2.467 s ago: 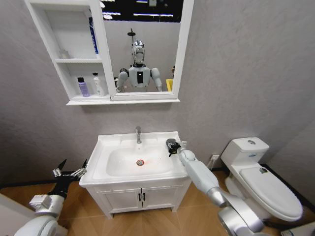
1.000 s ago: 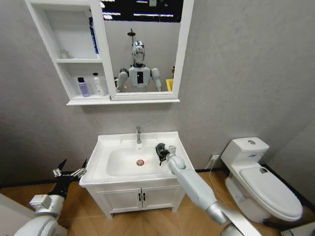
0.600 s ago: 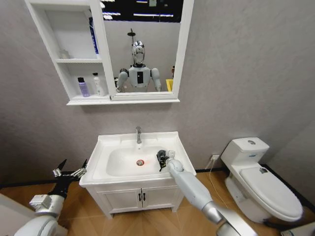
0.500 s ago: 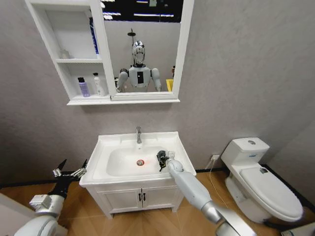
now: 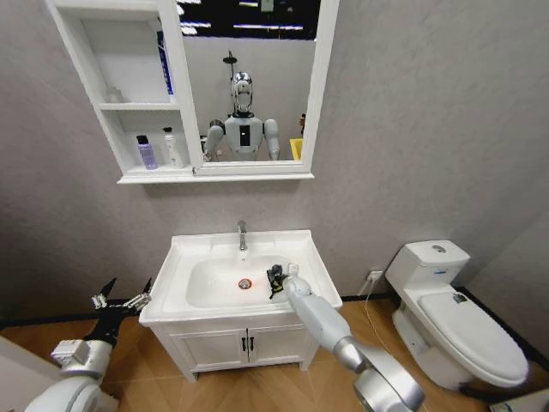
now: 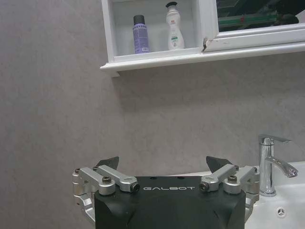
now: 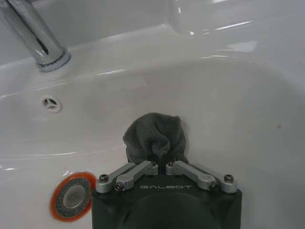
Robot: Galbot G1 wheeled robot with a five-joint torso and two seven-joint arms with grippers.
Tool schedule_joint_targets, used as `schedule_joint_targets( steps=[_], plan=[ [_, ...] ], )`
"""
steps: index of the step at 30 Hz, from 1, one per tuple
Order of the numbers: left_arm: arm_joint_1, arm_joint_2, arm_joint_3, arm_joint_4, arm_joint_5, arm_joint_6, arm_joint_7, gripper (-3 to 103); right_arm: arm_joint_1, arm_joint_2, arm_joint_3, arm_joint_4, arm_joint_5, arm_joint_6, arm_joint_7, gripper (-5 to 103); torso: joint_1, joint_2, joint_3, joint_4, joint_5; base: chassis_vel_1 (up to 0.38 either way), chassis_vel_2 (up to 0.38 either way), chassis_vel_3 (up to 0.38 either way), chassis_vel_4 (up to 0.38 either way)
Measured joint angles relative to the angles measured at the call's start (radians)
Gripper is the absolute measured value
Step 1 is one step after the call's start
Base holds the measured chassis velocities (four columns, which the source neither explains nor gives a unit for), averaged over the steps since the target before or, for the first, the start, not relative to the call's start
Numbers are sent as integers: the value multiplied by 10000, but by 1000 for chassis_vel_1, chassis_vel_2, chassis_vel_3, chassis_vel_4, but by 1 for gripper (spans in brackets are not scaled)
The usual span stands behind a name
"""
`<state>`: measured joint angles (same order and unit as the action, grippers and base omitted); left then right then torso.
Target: Move facial cleanser and shampoo from washbasin to cabinet, then wipe washbasin with towel.
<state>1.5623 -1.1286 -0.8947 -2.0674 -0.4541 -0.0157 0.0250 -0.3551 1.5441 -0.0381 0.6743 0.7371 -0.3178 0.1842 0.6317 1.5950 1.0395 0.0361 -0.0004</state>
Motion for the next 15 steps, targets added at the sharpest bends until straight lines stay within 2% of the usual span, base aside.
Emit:
schedule_joint_targets(
  steps=[5, 11, 15],
  plan=[
    [-1, 0, 0, 0, 0, -1, 0, 100, 131, 629, -477, -270, 859, -55, -223, 2, -1, -1, -1, 6, 4, 0, 0, 0, 0],
    [0, 0, 0, 0, 0, 0, 0, 100, 208, 678, -570, -401, 1742, -15, -639, 2, -2, 0, -2, 3, 3, 0, 0, 0, 0],
    [0, 0, 0, 0, 0, 0, 0, 100, 174, 672, -586, -372, 1850, 72, -944, 2, -2, 0, -2, 4, 3, 0, 0, 0, 0]
  ],
)
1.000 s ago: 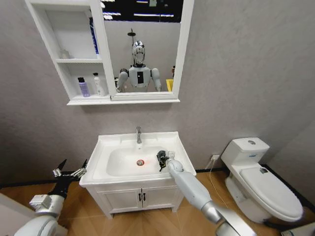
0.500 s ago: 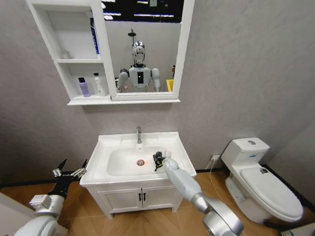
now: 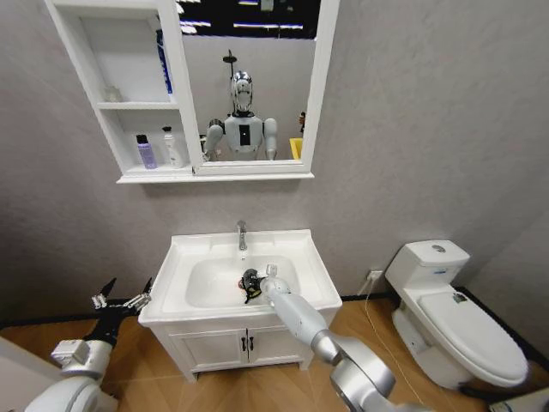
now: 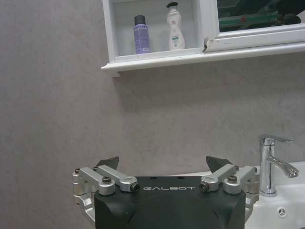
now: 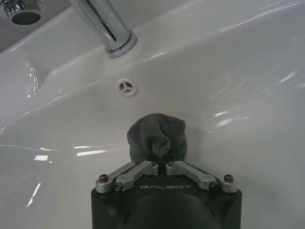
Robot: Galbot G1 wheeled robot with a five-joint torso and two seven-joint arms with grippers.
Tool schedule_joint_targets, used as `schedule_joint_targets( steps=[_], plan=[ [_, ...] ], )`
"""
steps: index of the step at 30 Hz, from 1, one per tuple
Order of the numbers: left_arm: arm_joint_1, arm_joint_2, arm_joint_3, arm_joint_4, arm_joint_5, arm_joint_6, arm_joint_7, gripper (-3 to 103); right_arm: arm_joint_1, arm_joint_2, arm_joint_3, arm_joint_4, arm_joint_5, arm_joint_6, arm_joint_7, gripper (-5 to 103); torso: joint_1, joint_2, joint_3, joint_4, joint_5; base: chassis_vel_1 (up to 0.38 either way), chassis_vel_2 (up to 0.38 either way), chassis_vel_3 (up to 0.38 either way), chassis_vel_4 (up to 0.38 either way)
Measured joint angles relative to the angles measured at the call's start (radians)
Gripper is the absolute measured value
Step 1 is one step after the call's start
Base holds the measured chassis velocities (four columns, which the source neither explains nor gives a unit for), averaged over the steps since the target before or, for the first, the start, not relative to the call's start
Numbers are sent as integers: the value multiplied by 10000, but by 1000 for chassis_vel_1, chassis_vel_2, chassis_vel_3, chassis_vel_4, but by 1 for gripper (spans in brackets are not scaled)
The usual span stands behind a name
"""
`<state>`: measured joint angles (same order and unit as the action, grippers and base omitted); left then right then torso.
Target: Move facial cleanser and shampoo from washbasin to cabinet, then wipe washbasin with towel.
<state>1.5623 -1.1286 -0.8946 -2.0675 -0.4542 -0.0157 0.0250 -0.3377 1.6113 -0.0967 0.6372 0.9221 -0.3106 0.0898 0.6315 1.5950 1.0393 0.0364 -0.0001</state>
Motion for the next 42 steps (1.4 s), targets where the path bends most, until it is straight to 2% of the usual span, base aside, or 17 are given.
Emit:
schedule_joint_targets(
  steps=[1, 3, 4, 5, 6, 10, 16, 19, 20, 22, 25, 29, 34, 37, 39, 41, 42],
  plan=[
    [0, 0, 0, 0, 0, 0, 0, 100, -24, -2, -2, -8, -40, 14, -77, 2, 0, 0, 0, 1, 0, 0, 0, 0, 0],
    [0, 0, 0, 0, 1, 0, 0, 100, -155, -18, 204, -68, -1898, 53, 705, 2, -2, 0, 0, 1, 1, 0, 0, 0, 0],
    [0, 0, 0, 0, 1, 0, 0, 100, -155, -18, 204, -68, -1898, 53, 705, 2, -2, 0, 0, 1, 1, 0, 0, 0, 0],
    [0, 0, 0, 0, 0, 0, -1, 100, -215, -19, 279, 22, -2879, 118, 1009, 2, -1, 1, 0, 1, 1, 0, 0, 0, 0],
    [0, 0, 0, 0, 0, 0, -1, 100, -215, -19, 279, 22, -2879, 118, 1009, 2, -1, 1, 0, 1, 1, 0, 0, 0, 0],
    [0, 0, 0, 0, 1, 0, 0, 100, -207, -24, 492, -40, -4398, 582, 1208, 2, -2, 1, -1, 1, 1, 0, 0, 0, 0],
    [0, 0, 0, 0, 0, 0, 0, 100, 51, -29, 721, -520, -4119, 909, 808, 2, -2, 2, 0, 1, 1, 0, 0, 0, 0],
    [0, 0, 0, 0, 1, 0, 0, 100, 215, -39, 658, -778, -2685, 1237, -94, 2, -2, 2, 0, -1, 0, 0, 0, 0, 0],
    [0, 0, 0, 0, 1, 0, 0, 100, 215, -39, 658, -778, -2685, 1237, -94, 2, -2, 2, 0, -1, 0, 0, 0, 0, 0],
    [0, 0, 0, 0, 1, 0, 0, 100, 315, -31, 546, -912, -1244, 1250, -866, 2, -1, 1, 0, 5, 2, 0, 0, 0, 0],
    [0, 0, 0, 0, 0, 0, 0, 100, 413, -32, 665, -1248, -869, 1260, -1572, 2, -2, 2, -1, 4, 1, 0, 0, 0, 0],
    [0, 0, 0, 0, 0, 0, -1, 100, 430, -35, 736, -1437, -755, 1172, -1931, 2, -2, 1, 0, 0, 1, 0, 0, 0, 0],
    [0, 0, 0, 0, 0, 0, 0, 100, 505, -34, 738, -1424, -21, 835, -2010, 2, -2, 2, -1, 1, 1, 0, 0, 0, 0],
    [0, 0, 0, 0, 0, 0, 0, 100, 468, -29, 726, -1261, 149, 485, -1452, 2, -2, 1, -1, 3, 1, 0, 0, 0, 0],
    [0, 0, 0, 0, 0, 0, 0, 100, 405, -27, 717, -1216, -193, 388, -1111, 2, -1, 2, -1, 3, 2, 0, 0, 0, 0],
    [0, 0, 0, 0, 1, 0, 0, 100, 181, -28, 745, -1126, -1928, 391, -388, 2, -2, 2, -1, 2, 1, 0, 0, 0, 0],
    [0, 0, 0, 0, 1, 0, 0, 100, 181, -28, 745, -1126, -1928, 391, -388, 2, -2, 2, -1, 2, 1, 0, 0, 0, 0]
  ],
)
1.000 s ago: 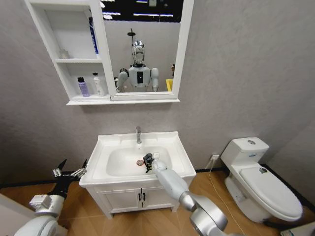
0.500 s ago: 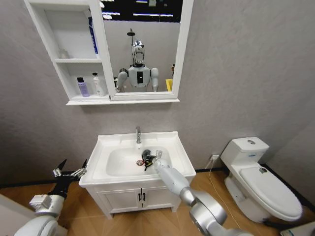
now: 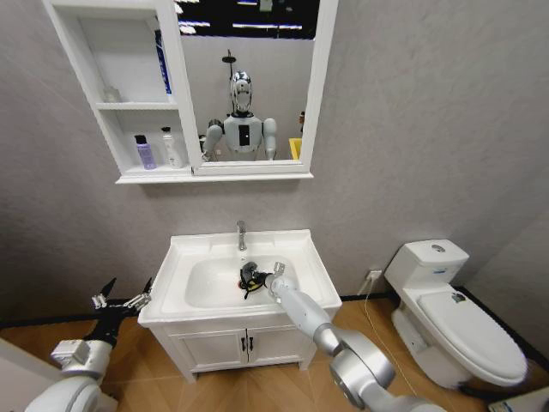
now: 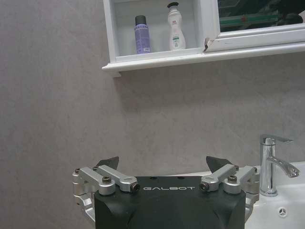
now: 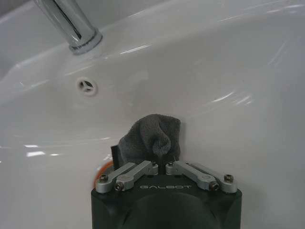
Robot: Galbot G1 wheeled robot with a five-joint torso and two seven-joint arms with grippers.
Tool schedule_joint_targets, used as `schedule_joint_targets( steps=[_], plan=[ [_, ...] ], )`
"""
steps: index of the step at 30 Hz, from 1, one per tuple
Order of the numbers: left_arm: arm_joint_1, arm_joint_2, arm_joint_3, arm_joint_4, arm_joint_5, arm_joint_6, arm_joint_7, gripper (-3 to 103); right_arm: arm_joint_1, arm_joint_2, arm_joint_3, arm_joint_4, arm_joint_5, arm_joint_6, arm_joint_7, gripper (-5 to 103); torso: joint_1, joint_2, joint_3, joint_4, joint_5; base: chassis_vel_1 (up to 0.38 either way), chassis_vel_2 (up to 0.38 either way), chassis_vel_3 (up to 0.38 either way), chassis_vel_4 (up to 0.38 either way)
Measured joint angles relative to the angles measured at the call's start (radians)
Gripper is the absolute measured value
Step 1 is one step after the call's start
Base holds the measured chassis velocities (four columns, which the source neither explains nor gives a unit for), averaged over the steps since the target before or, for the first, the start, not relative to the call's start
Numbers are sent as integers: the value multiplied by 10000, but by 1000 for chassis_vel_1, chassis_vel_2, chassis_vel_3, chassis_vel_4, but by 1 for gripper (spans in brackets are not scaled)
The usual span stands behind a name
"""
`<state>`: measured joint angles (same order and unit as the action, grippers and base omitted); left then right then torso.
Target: Move facial cleanser and shampoo from washbasin to cabinet, then wipe washbasin with towel.
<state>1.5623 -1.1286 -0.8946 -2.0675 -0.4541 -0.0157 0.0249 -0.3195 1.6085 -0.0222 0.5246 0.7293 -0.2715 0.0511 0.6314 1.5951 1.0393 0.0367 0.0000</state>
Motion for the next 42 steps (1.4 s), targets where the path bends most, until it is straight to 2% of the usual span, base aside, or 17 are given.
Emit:
schedule_joint_targets(
  steps=[1, 4, 8, 20, 21, 22, 23, 24, 27, 31, 34, 42],
  plan=[
    [0, 0, 0, 0, 0, 0, 0, 100, -186, 0, -8, 276, -873, 12, 485, 2, -1, 1, -1, -1, 1, 0, 0, 0, 0],
    [0, 0, 0, 0, 0, 0, 0, 100, -553, 4, -96, 935, -1949, 3, 1314, 2, -2, 1, -1, 2, 1, 0, 0, 0, 0],
    [-1, 0, 0, 0, 0, 0, 0, 100, -679, -5, -48, 1197, -2931, 237, 1558, 2, -2, 0, -1, -2, -1, 0, 0, 0, 0],
    [0, 0, 0, 0, 0, 0, 0, 100, -815, -5, 28, 1352, -2952, 596, 1644, 2, -1, 0, 0, -2, -1, 0, 0, 0, 0],
    [0, 0, 0, 0, 0, 0, 0, 100, -868, -5, 24, 1395, -2949, 603, 1646, 6, -2, 0, 0, -2, -1, 0, 0, 0, 0],
    [0, 0, 0, 0, 0, 0, 0, 100, -868, -5, 24, 1395, -2949, 603, 1646, 6, -2, 0, 0, -2, -1, 0, 0, 0, 0],
    [-1, 1, 0, 0, 0, -1, 0, 100, -910, -4, 25, 1433, -2950, 622, 1652, 12, -1, 1, -2, -2, -1, 0, 0, 0, 0],
    [-1, 1, 0, 0, 0, -1, 0, 100, -910, -4, 25, 1433, -2950, 622, 1652, 12, -1, 1, -2, -2, -1, 0, 0, 0, 0],
    [0, 1, 0, 0, 0, 0, 0, 100, -930, 1, 76, 1399, -3075, 726, 1648, 27, -3, 2, -3, 0, -2, 0, 0, 0, 0],
    [0, 1, 0, 0, 0, 0, 0, 100, -930, 1, 91, 1379, -3166, 824, 1597, 21, -2, 2, -3, 0, -2, 0, 0, 0, 0],
    [0, 1, 0, 0, 0, 0, 0, 100, -945, -1, 89, 1386, -3225, 887, 1551, 10, 0, 2, -3, 0, -2, 0, 0, 0, 0],
    [0, 1, 0, 0, 0, 0, 0, 100, -1074, -5, 48, 1551, -3165, 808, 1507, 2, -3, 3, -2, -2, -2, 0, 0, 0, 0]
  ],
)
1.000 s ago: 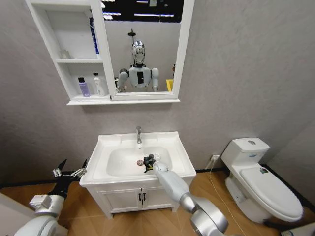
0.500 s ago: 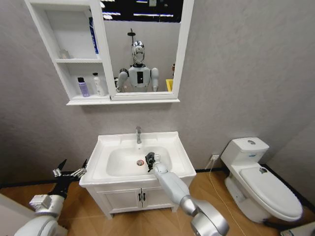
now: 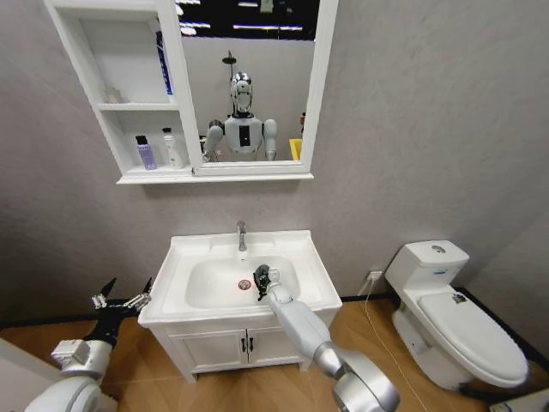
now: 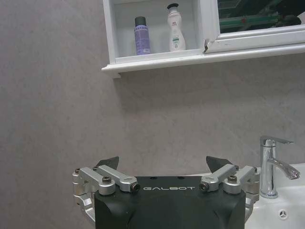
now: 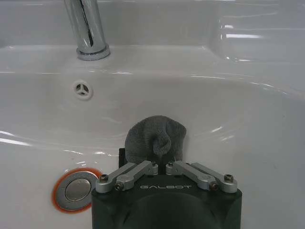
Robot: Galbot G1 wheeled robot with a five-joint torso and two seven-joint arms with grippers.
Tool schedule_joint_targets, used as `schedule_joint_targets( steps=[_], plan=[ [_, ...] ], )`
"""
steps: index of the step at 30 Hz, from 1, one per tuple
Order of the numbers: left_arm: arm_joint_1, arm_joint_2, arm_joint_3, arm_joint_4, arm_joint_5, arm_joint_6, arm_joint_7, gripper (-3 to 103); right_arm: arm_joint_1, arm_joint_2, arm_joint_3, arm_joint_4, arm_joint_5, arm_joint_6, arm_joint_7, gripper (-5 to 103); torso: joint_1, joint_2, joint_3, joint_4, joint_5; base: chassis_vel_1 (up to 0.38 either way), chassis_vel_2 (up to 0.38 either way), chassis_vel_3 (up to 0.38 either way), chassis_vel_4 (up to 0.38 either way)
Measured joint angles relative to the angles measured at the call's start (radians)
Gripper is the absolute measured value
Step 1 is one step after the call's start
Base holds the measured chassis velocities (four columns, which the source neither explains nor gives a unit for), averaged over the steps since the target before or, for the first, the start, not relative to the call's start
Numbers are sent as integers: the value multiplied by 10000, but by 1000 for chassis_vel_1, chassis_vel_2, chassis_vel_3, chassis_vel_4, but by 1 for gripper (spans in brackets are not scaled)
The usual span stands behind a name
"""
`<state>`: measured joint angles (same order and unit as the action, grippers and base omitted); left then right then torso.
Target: Move facial cleanser and shampoo from washbasin to cabinet, then wipe washbasin with towel.
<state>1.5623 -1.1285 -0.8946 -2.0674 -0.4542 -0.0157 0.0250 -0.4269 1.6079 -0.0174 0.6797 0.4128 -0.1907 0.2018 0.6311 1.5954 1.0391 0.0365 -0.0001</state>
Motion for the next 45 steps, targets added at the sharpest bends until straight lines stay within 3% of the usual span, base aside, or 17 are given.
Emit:
schedule_joint_targets(
  steps=[12, 19, 26, 34, 45],
  plan=[
    [-2, 0, 1, 0, 0, 0, 0, 100, -426, -2, -509, 607, 175, -72, 145, 1, 8, -7, 7, -3, 1, -94, 91, 115, -117],
    [-3, 0, 1, 0, 0, 0, 0, 100, -869, -4, -1024, 1752, 692, -402, 855, 27, 12, -9, 5, -3, 1, -83, 67, 51, -73],
    [2, 0, 0, 0, 1, 0, 0, 100, -1043, 3, -1379, 1948, 1157, -810, 1064, 2, -6, -1, -1, 7, 2, 8, -3, -4, 6],
    [-1, 0, 0, 0, 1, 0, 0, 100, -1054, 7, -1431, 1511, 1262, -792, 809, 1, 2, -1, -1, 1, 1, 0, 0, 0, 0],
    [-1, 0, 0, 0, 0, 0, 0, 100, -1051, -2, -1861, 1985, 3509, -910, 135, 1, 3, -4, 4, 1, 1, 0, 0, 0, 0]
  ],
)
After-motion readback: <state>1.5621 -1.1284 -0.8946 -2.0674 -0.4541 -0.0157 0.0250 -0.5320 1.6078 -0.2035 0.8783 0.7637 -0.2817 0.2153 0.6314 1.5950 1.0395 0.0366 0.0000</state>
